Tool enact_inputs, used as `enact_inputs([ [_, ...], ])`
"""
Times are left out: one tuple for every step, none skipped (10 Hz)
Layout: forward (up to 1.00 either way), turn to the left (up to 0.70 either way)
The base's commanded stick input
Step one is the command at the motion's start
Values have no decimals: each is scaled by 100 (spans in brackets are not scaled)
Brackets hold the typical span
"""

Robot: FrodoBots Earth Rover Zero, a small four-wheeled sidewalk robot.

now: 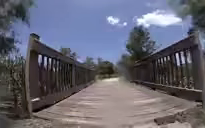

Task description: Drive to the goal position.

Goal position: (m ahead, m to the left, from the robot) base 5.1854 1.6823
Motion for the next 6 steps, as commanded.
enact_inputs([
  [85, 0],
  [85, 0],
  [85, 0],
  [85, 0],
  [85, 0],
  [85, 0],
])
